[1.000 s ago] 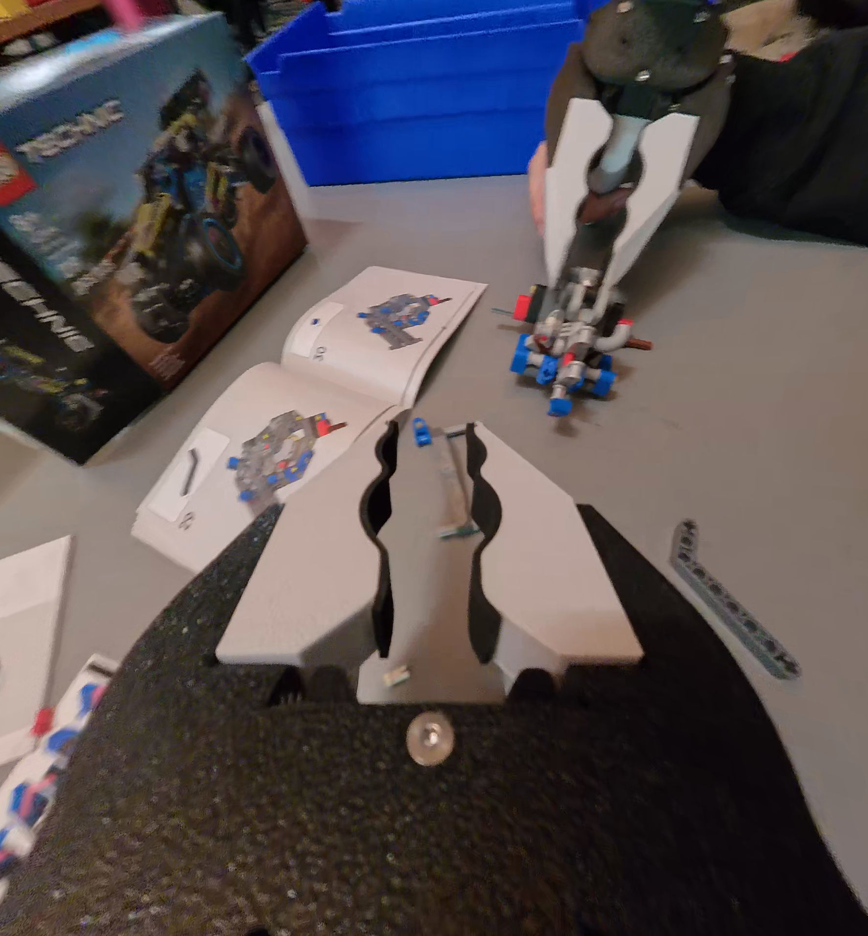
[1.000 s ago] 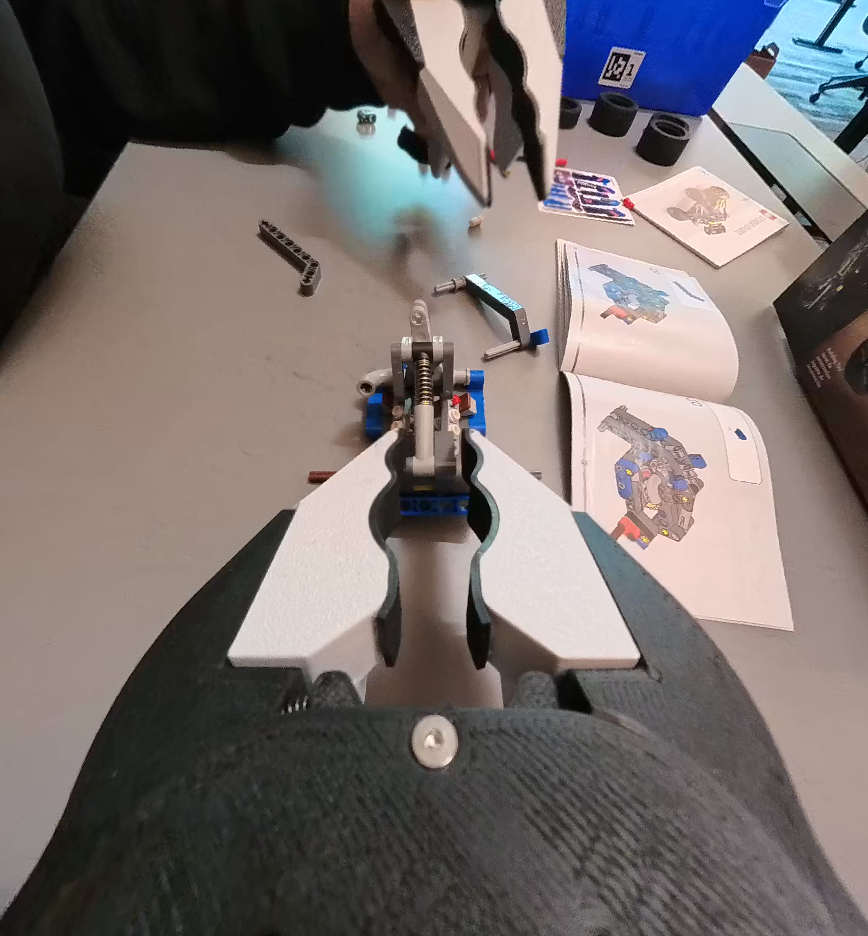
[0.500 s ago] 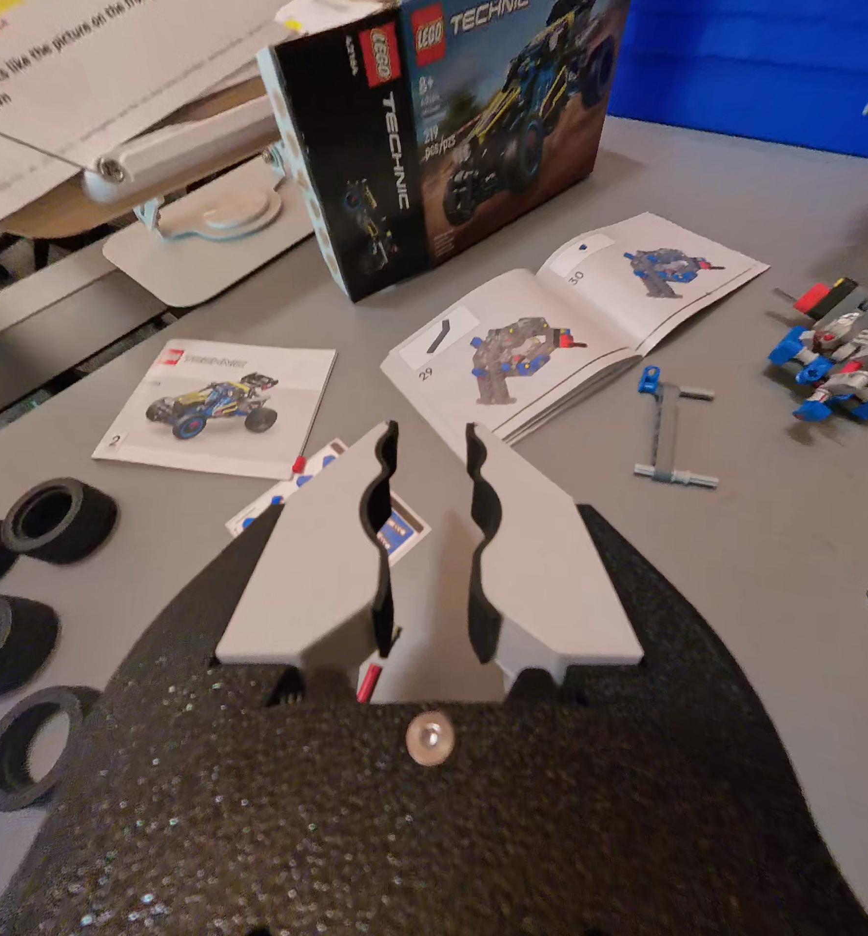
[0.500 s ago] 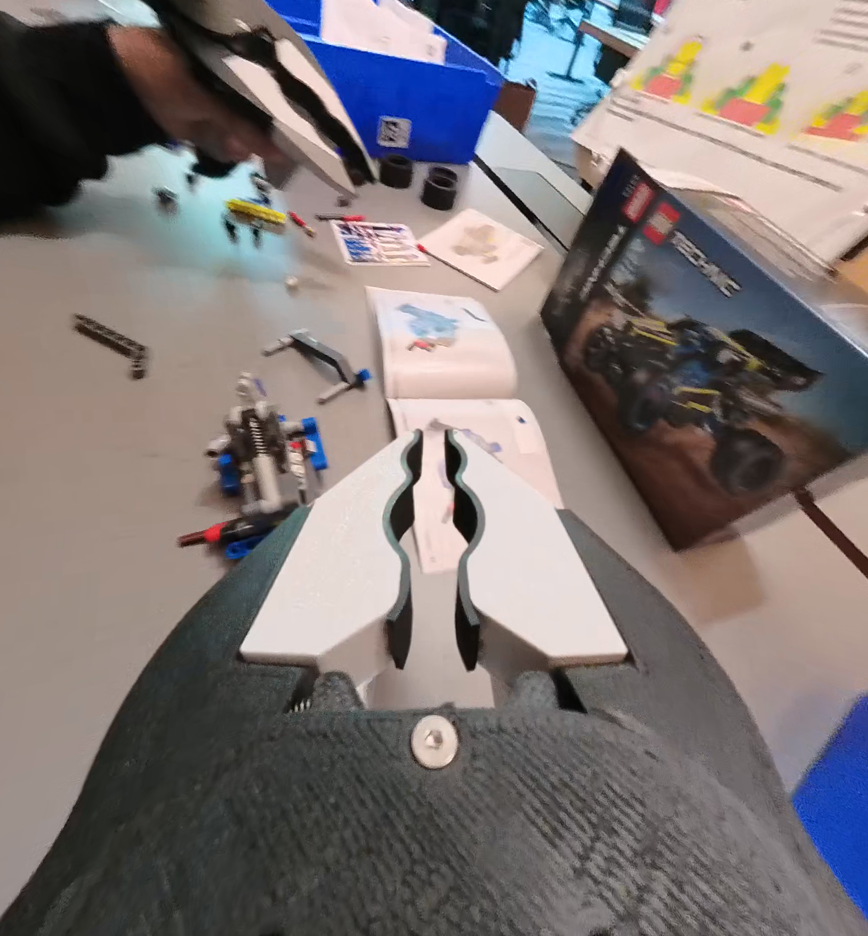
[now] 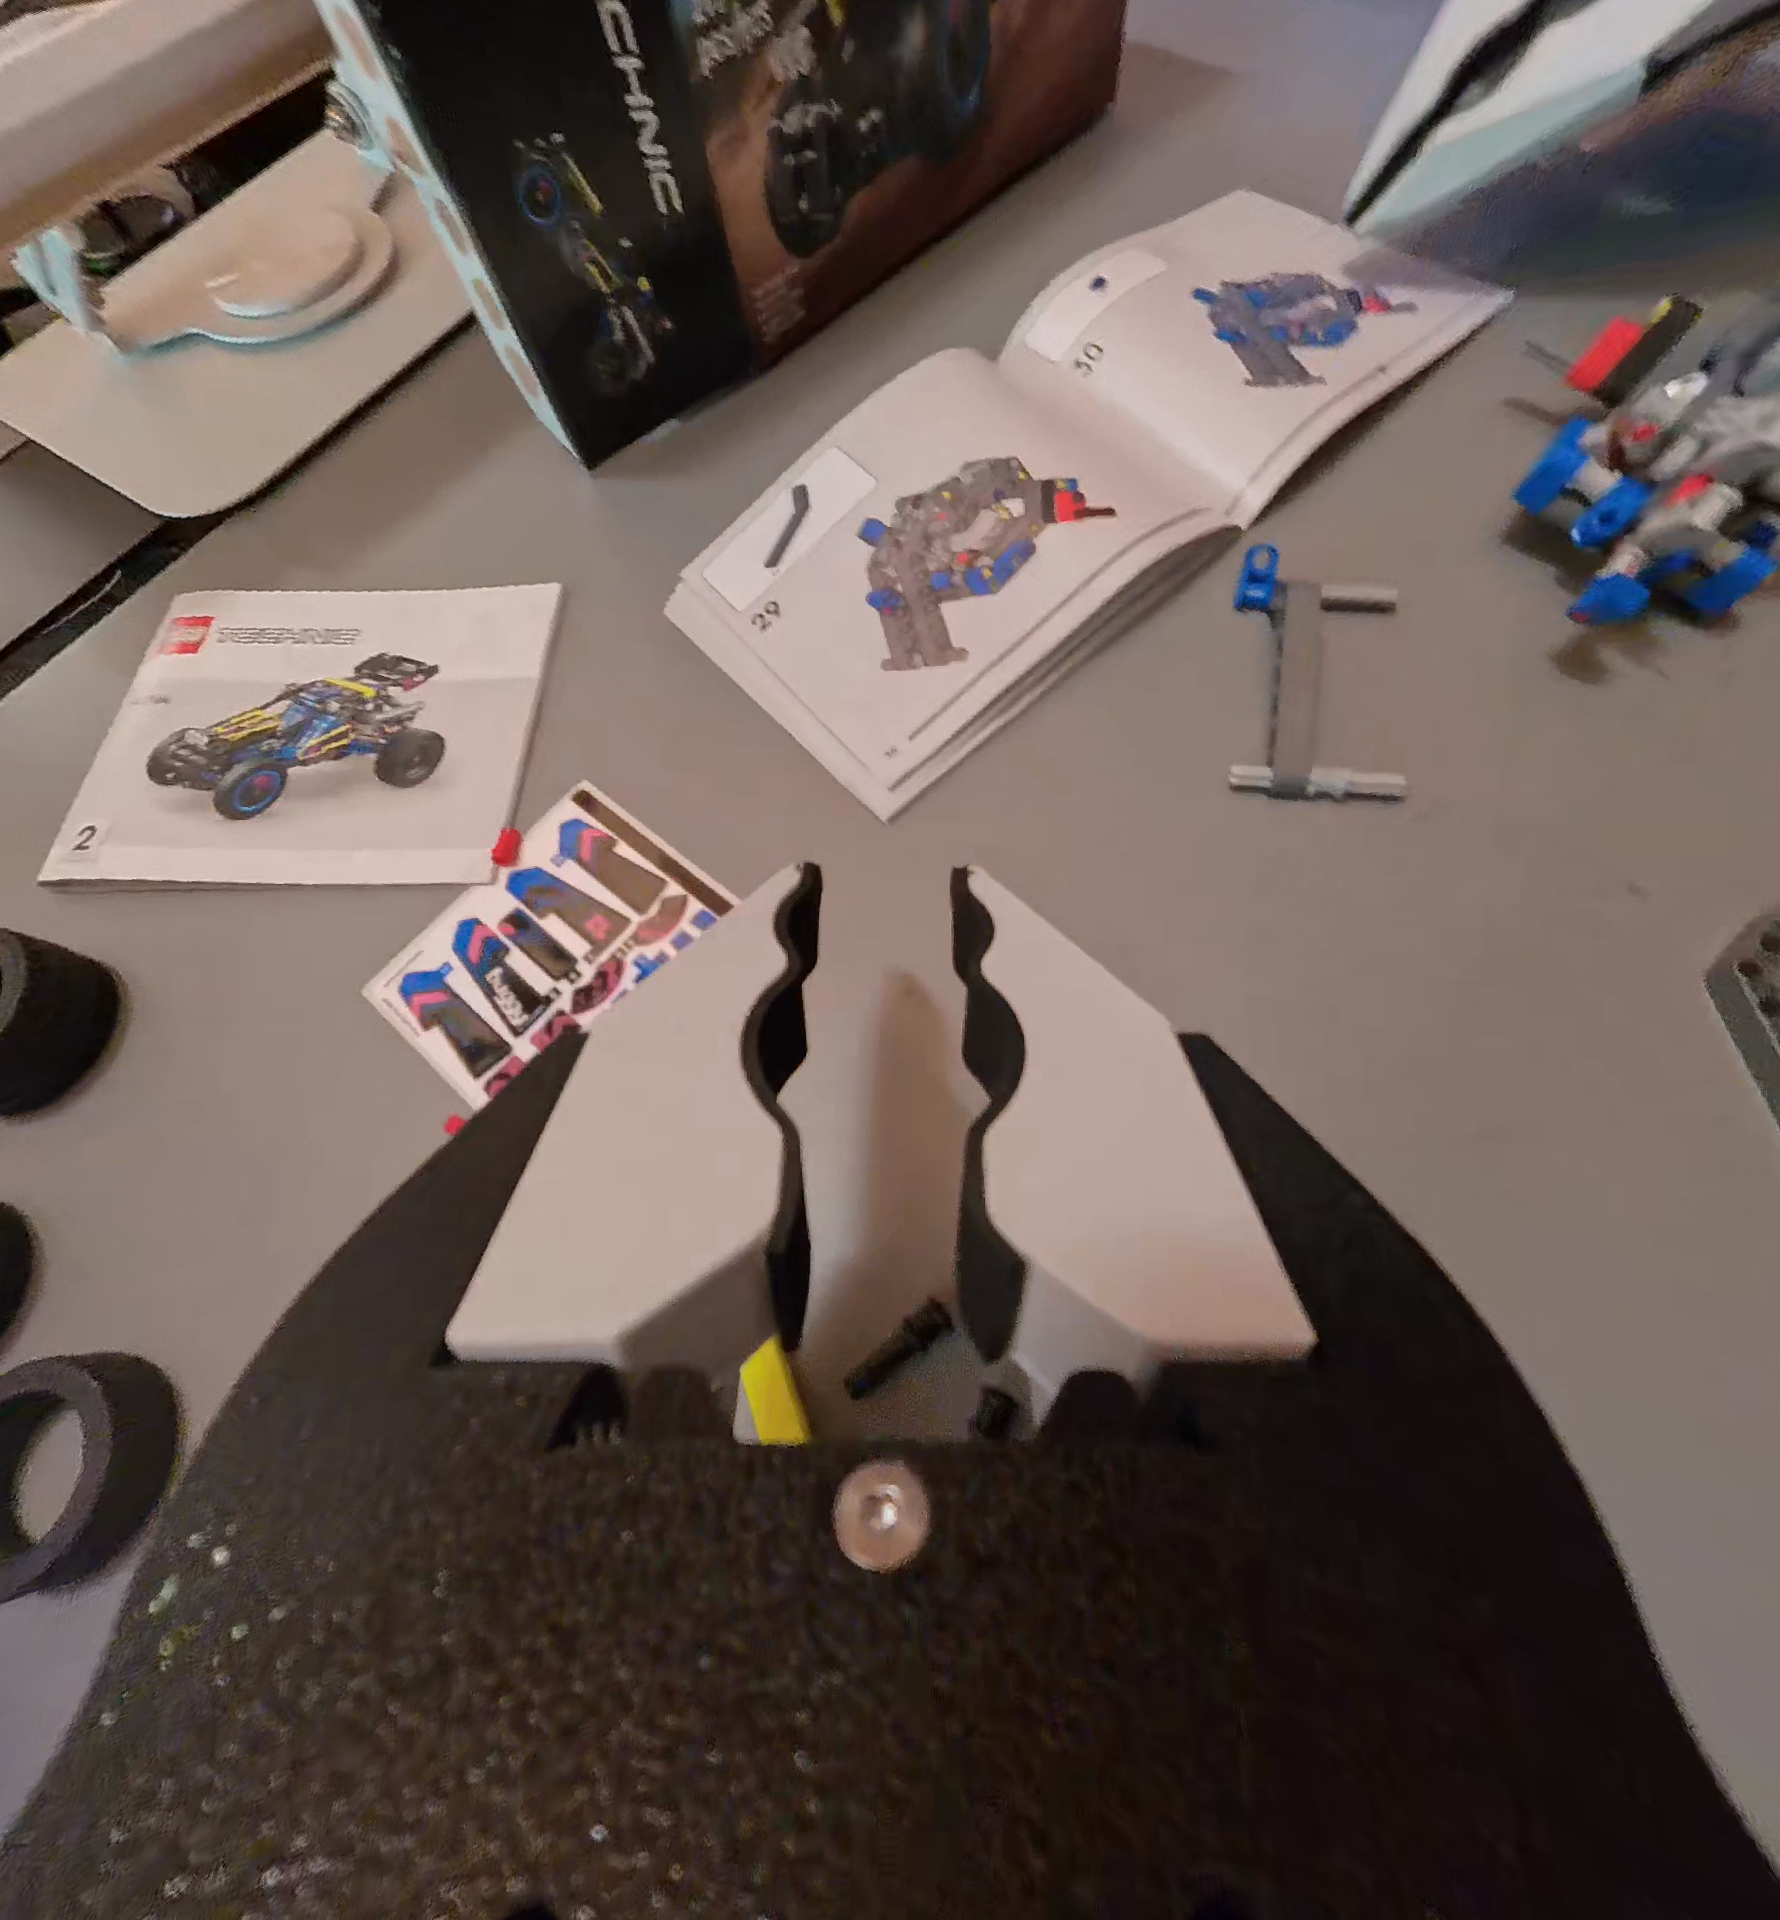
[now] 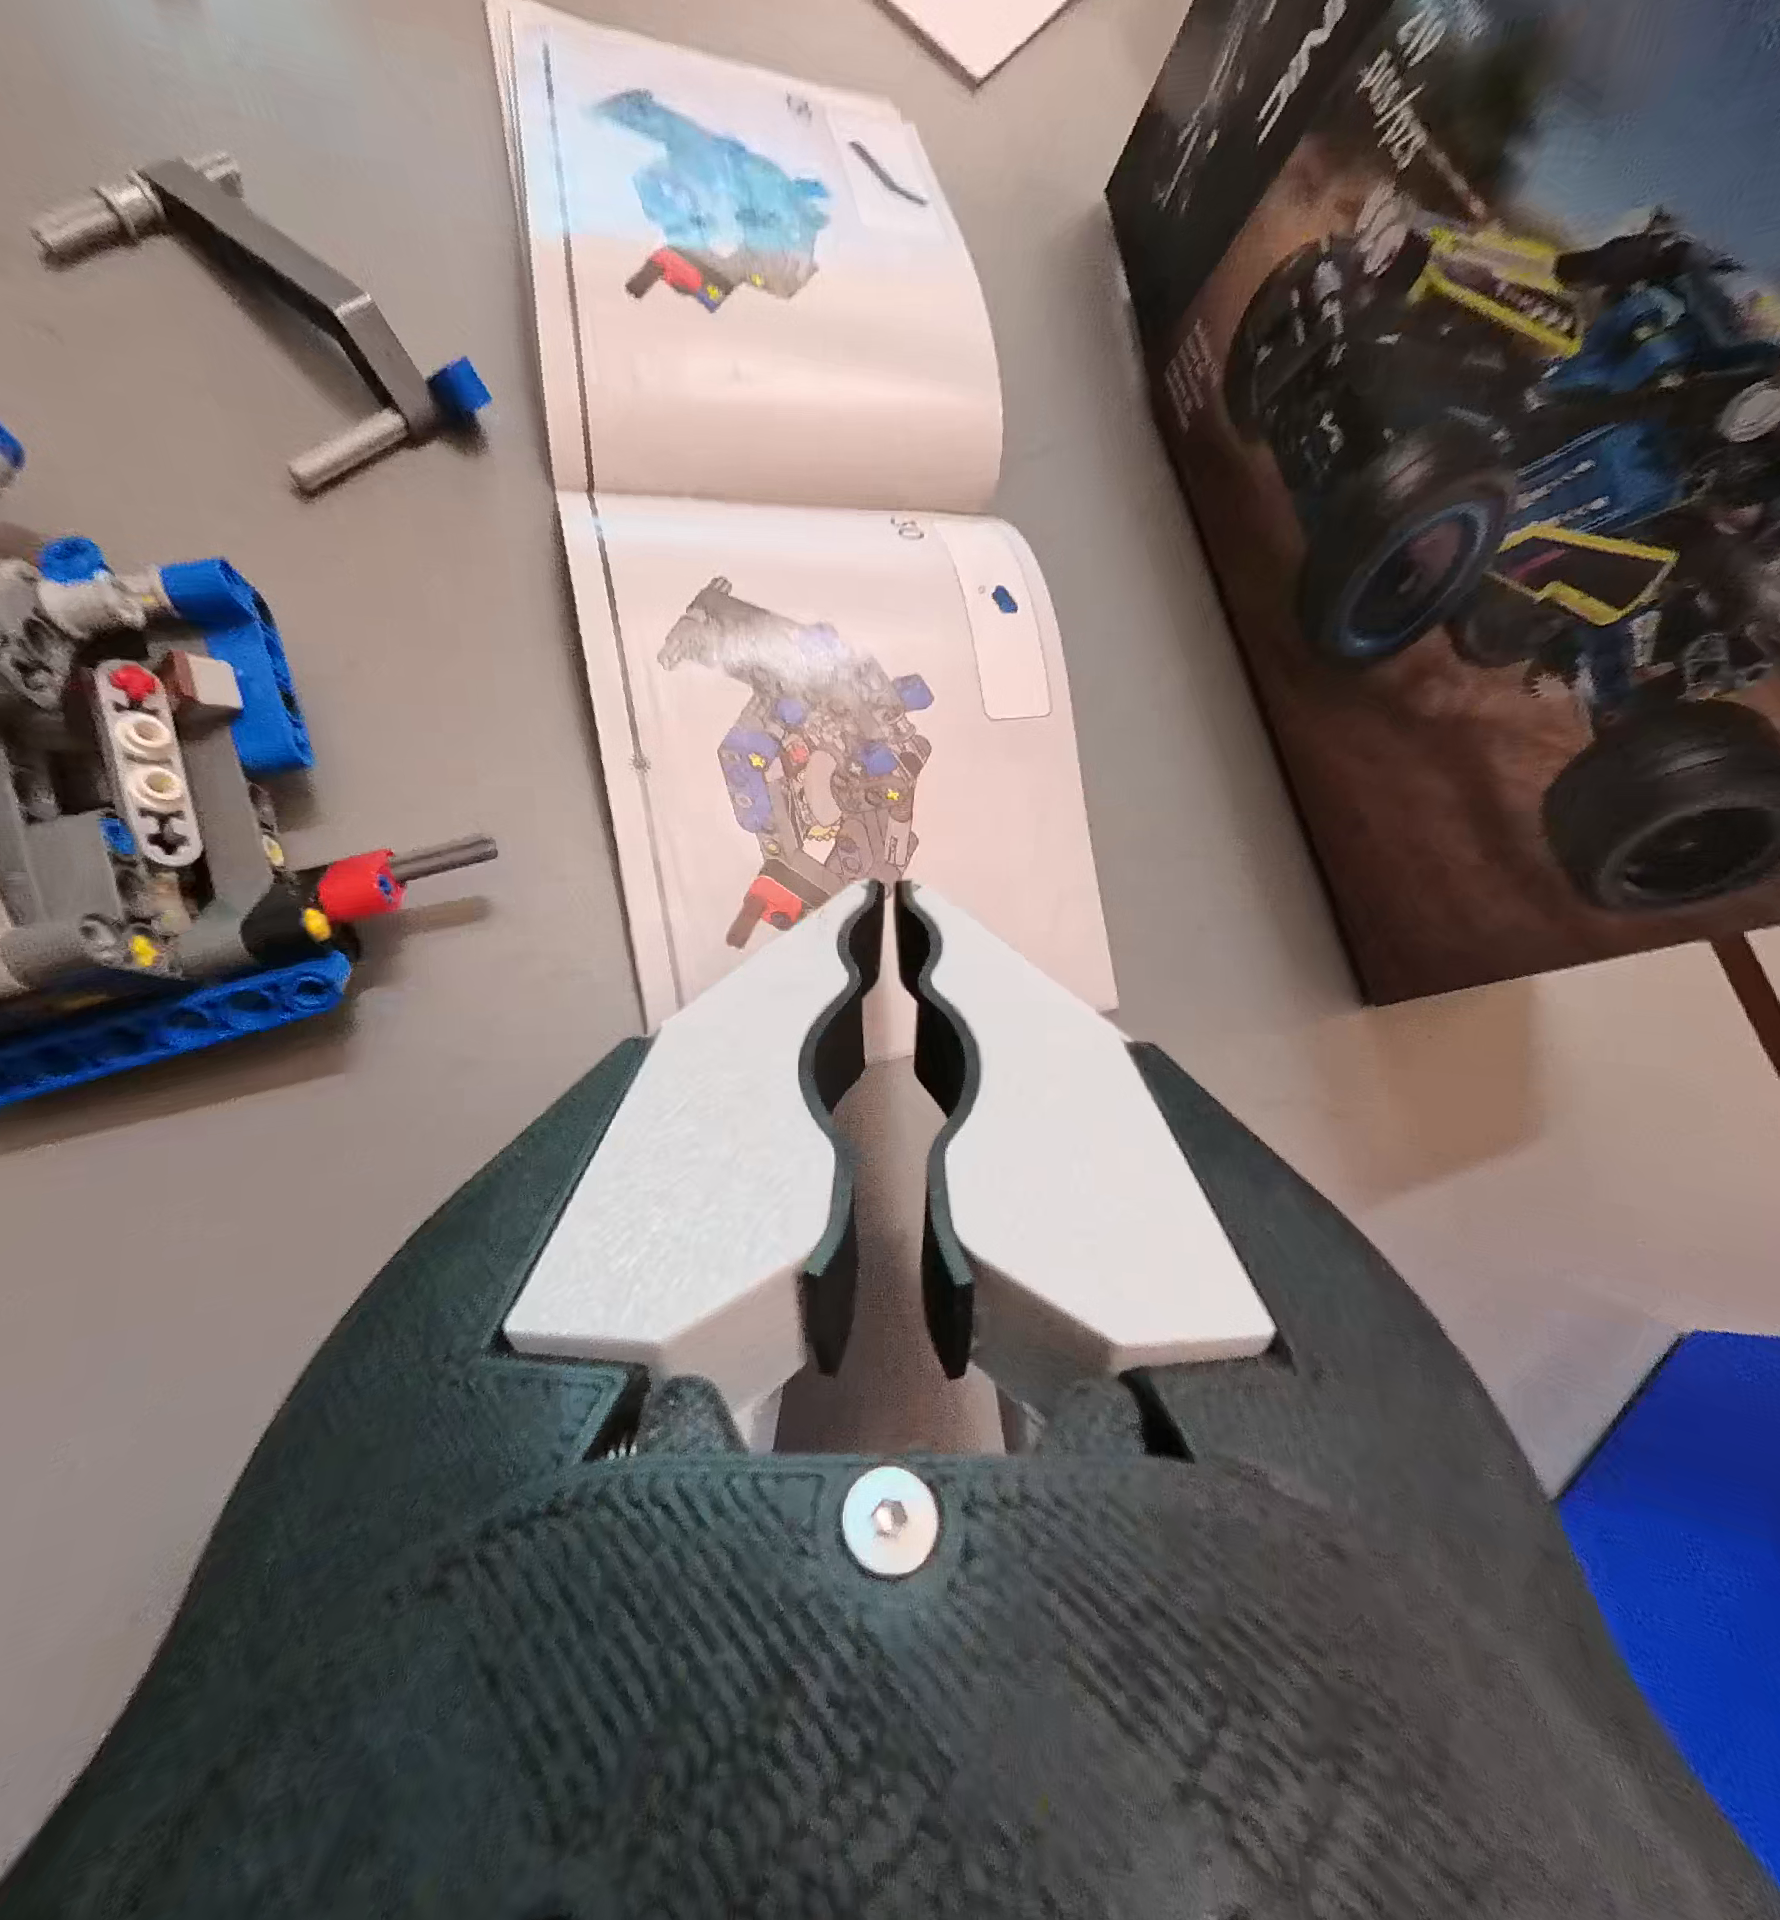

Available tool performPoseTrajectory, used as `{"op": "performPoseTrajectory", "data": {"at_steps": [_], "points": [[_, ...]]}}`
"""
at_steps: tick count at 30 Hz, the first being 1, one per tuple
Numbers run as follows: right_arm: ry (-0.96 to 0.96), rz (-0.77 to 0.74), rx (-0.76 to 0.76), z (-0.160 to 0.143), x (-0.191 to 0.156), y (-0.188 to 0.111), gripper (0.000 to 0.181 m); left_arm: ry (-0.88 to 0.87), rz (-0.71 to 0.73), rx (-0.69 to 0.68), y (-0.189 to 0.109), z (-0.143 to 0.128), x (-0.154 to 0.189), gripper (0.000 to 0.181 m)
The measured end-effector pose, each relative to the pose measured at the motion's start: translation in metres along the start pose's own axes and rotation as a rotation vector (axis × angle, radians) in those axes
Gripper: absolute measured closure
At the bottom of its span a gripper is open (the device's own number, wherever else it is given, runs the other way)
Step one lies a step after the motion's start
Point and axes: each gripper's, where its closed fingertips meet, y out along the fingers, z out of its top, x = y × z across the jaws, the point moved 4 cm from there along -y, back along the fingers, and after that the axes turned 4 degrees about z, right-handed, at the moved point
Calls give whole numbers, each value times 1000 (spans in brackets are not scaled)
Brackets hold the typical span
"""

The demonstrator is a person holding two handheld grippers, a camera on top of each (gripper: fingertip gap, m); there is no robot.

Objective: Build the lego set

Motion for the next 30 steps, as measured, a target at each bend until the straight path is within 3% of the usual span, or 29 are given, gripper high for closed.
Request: {"op": "performPoseTrajectory", "data": {"at_steps": [6, 13, 17, 19, 20, 23, 27, 30], "points": [[-64, -16, -30, -9, 6, 16, 181, 36, -156, -38, 4, 9, 46, 158], [-78, -93, -3, -6, 11, 5, 181, 134, -237, -88, 46, 44, 85, 151], [-71, 93, 183, 15, -21, -19, 176, 171, -280, -223, 69, 36, 93, 149], [-56, 255, 315, 32, -46, -36, 170, 195, -323, -258, 73, 31, 100, 164], [-62, 324, 346, 37, -58, -43, 166, 213, -316, -249, 75, 30, 101, 176], [-121, 376, 377, 48, -80, -52, 162, 240, -336, -206, 73, 32, 104, 177], [-159, 385, 372, 58, -98, -51, 159, 214, -339, 8, 62, 58, 105, 177], [-168, 350, 358, 61, -101, -47, 156, 287, -346, 151, 56, 71, 114, 177]]}}
